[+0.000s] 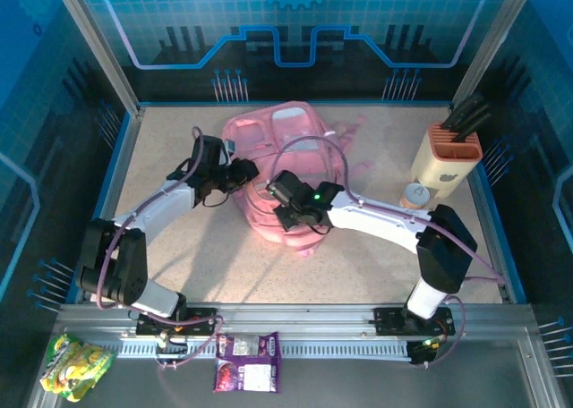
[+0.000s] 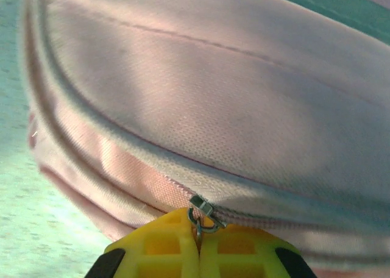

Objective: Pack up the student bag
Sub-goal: Zip the student bag at the center of the table.

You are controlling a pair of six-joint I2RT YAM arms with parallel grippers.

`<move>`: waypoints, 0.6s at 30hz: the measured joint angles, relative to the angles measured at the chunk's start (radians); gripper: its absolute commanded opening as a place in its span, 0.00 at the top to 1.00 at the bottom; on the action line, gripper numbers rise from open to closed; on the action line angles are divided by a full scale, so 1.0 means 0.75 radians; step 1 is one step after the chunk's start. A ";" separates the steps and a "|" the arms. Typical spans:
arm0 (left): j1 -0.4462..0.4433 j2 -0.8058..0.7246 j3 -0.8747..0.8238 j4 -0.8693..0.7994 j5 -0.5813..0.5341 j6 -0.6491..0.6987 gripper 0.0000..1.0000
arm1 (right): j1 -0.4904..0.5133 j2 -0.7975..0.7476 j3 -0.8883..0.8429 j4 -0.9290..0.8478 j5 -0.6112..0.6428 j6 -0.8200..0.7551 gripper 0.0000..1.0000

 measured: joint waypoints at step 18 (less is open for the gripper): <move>-0.263 -0.449 -0.455 0.152 -0.284 -0.632 0.40 | 0.027 0.075 0.052 0.041 -0.032 0.100 1.00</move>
